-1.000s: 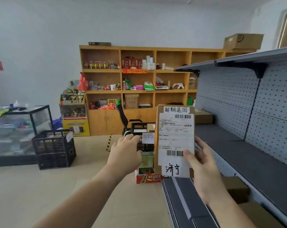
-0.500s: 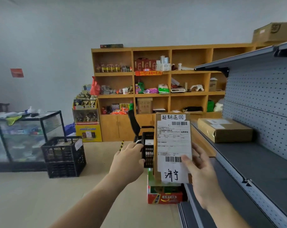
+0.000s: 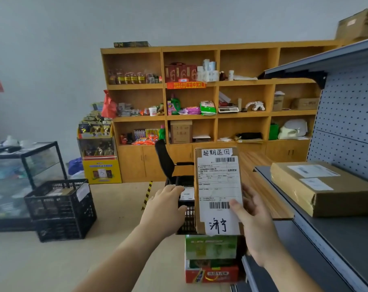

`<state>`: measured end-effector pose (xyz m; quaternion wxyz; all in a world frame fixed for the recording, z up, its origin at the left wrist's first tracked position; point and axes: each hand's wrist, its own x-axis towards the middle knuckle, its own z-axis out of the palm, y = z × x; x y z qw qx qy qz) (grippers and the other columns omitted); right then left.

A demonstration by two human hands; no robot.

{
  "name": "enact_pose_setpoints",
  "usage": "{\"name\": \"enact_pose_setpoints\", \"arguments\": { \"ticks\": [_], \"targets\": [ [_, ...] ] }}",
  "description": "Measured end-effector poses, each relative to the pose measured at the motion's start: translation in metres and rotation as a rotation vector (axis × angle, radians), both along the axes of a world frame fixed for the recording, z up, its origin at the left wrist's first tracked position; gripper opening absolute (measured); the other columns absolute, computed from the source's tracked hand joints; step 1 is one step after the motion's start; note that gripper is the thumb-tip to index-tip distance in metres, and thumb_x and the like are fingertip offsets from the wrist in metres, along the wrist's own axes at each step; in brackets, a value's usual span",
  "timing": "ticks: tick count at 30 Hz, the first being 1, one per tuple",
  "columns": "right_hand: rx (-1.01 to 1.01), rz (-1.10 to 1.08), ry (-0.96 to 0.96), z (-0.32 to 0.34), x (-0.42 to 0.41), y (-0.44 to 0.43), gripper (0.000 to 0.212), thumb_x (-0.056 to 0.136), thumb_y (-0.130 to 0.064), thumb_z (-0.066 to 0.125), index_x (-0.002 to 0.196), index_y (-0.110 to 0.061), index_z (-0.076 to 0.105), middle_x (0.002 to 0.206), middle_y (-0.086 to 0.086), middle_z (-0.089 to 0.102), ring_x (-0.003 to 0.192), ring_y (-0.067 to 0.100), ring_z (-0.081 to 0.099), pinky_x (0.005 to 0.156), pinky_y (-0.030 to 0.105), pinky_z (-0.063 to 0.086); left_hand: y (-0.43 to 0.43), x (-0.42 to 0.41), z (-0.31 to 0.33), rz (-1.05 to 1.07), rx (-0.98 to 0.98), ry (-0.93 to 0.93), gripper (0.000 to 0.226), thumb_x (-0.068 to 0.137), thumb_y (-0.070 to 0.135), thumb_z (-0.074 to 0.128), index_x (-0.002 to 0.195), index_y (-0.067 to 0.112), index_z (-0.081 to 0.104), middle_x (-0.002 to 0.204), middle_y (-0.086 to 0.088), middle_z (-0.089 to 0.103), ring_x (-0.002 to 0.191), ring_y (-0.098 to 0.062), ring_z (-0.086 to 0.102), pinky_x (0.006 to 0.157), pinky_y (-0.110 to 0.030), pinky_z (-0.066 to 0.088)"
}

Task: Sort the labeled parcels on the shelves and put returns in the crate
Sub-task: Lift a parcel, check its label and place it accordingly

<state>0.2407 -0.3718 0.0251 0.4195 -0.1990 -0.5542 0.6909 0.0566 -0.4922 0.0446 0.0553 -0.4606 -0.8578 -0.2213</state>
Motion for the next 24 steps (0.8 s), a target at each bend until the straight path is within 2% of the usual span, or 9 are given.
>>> {"name": "enact_pose_setpoints", "arguments": {
  "ticks": [6,15,24],
  "targets": [
    [0.002,-0.08,-0.018,-0.006,-0.088,0.078,0.046,0.098,-0.011,0.064,0.135,-0.036,0.053,0.115,-0.001,0.077,0.106,0.022,0.074,0.087,0.05,0.06,0.087,-0.099,0.0,-0.089,-0.014,0.002,0.057,0.1,0.035,0.054,0.154,0.031,0.036,0.158,0.009,0.037,0.144,-0.018,0.037,0.115,-0.041,0.039],
    [-0.024,-0.156,-0.077,-0.019,-0.188,0.182,0.047,0.097,-0.013,0.064,0.136,-0.036,0.052,0.114,0.0,0.077,0.104,0.025,0.075,0.089,0.054,0.06,0.207,-0.21,-0.018,-0.17,-0.056,-0.029,0.058,0.1,0.035,0.057,0.154,0.03,0.037,0.157,0.009,0.039,0.142,-0.018,0.041,0.112,-0.038,0.042],
    [-0.071,-0.122,-0.143,-0.059,-0.273,0.313,0.051,0.1,-0.008,0.061,0.145,-0.028,0.048,0.117,0.001,0.076,0.109,0.025,0.073,0.097,0.058,0.055,0.324,-0.295,-0.062,-0.117,-0.067,-0.096,0.057,0.099,0.035,0.059,0.152,0.032,0.04,0.154,0.01,0.043,0.14,-0.015,0.043,0.112,-0.035,0.043]
  ]
}}
